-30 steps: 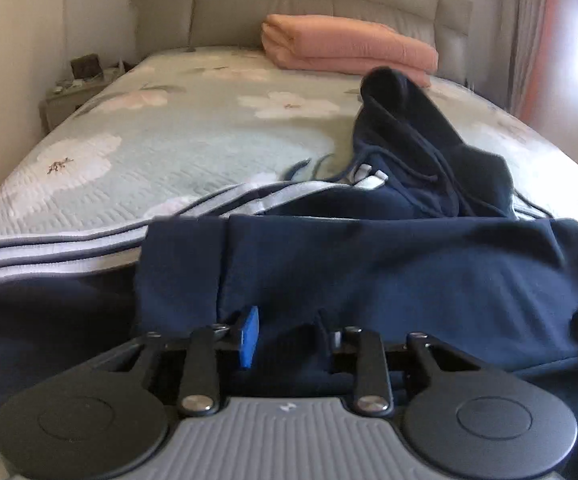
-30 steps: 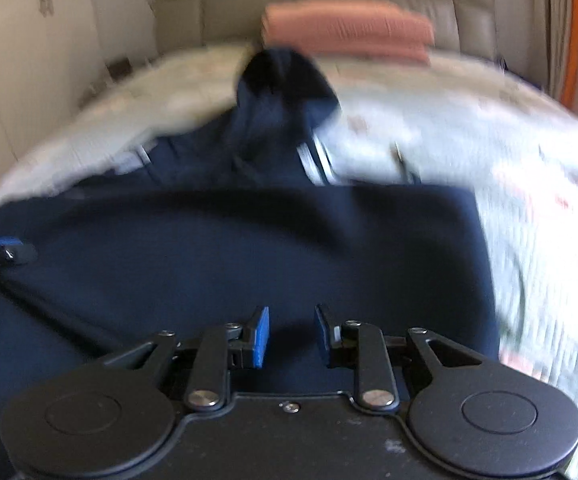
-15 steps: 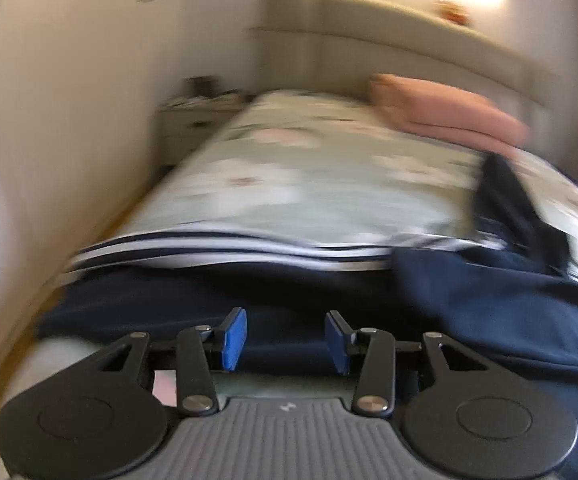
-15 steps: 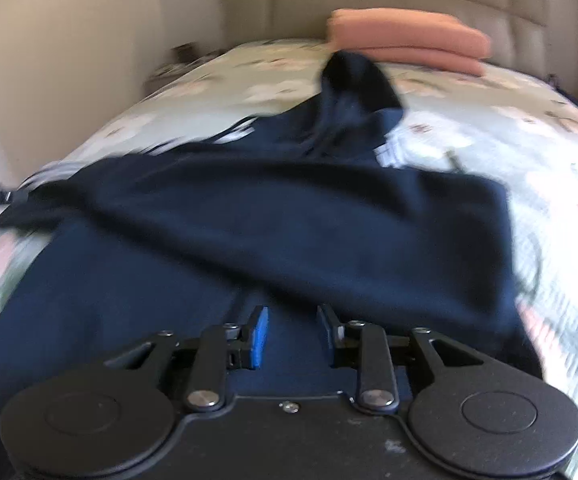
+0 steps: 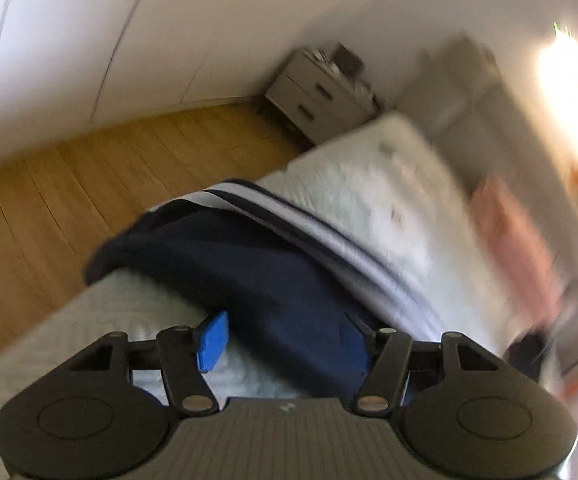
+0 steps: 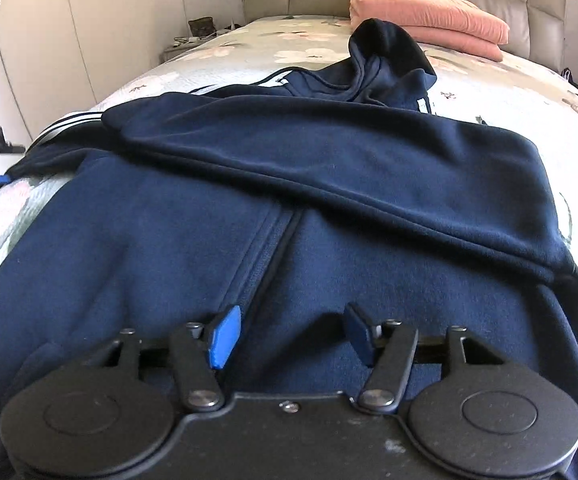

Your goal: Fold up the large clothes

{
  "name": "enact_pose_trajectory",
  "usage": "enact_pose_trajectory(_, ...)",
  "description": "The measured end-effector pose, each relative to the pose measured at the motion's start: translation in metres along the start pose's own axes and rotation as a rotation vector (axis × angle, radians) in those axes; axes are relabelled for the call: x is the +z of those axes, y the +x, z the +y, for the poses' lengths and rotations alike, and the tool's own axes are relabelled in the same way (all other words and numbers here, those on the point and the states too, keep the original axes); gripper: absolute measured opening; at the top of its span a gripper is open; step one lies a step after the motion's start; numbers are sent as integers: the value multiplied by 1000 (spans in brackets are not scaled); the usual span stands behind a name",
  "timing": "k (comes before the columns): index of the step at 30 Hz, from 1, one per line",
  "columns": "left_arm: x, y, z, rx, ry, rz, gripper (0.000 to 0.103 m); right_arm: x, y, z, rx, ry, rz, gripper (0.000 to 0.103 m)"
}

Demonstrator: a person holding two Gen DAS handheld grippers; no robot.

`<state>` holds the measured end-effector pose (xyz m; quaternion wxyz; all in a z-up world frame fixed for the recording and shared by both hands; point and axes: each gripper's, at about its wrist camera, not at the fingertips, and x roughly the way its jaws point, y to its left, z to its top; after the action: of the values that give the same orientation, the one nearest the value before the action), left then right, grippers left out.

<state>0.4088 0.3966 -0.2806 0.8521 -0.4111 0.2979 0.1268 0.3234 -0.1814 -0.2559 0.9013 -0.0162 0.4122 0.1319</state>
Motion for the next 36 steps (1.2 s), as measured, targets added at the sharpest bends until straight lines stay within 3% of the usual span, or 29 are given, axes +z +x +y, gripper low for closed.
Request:
enact_pose_trajectory(3, 4, 13, 10, -45, -74, -19, 60, 0, 2, 3, -10, -10, -9, 76)
enact_pose_trajectory(5, 7, 19, 6, 2, -52, -40, 45, 0, 2, 5, -19, -5, -15, 76)
enact_pose_trajectory(6, 6, 21, 3, 52, -33, -53, 20, 0, 2, 5, -23, -2, -16, 77)
enact_pose_trajectory(7, 6, 23, -1, 103, -13, -64, 14, -1, 1, 4, -23, 1, -18, 76)
enact_pose_trajectory(11, 7, 4, -23, 121, 50, -167, 8, -1, -1, 3, -19, 4, -14, 76)
enact_pose_trajectory(15, -13, -43, -89, 111, 301, -334, 7, 1, -3, 1, -18, 15, -18, 76)
enact_pose_trajectory(18, -39, -79, -151, 8, 504, -430, 7, 0, -6, -1, -11, 38, -27, 76)
enact_pose_trajectory(20, -65, -97, -197, -98, 641, -451, 7, -1, -12, -7, 5, 62, -38, 76)
enact_pose_trajectory(24, -130, -101, -274, -323, 901, -340, 8, -3, -24, -23, 15, 126, -61, 76)
enact_pose_trajectory(27, -211, -77, -317, -450, 1216, -119, 17, -3, -35, -37, 8, 174, -82, 76)
enact_pose_trajectory(29, -265, -53, -322, -434, 1381, 30, 27, -1, -41, -46, -6, 191, -94, 76)
enact_pose_trajectory(31, -304, -36, -308, -361, 1467, 75, 28, 1, -44, -54, -18, 200, -100, 76)
enact_pose_trajectory(33, -322, -37, -284, -324, 1464, 74, 28, 5, -45, -61, -17, 204, -104, 76)
enact_pose_trajectory(36, -321, -49, -250, -301, 1346, 86, 28, 19, -33, -66, -8, 210, -96, 76)
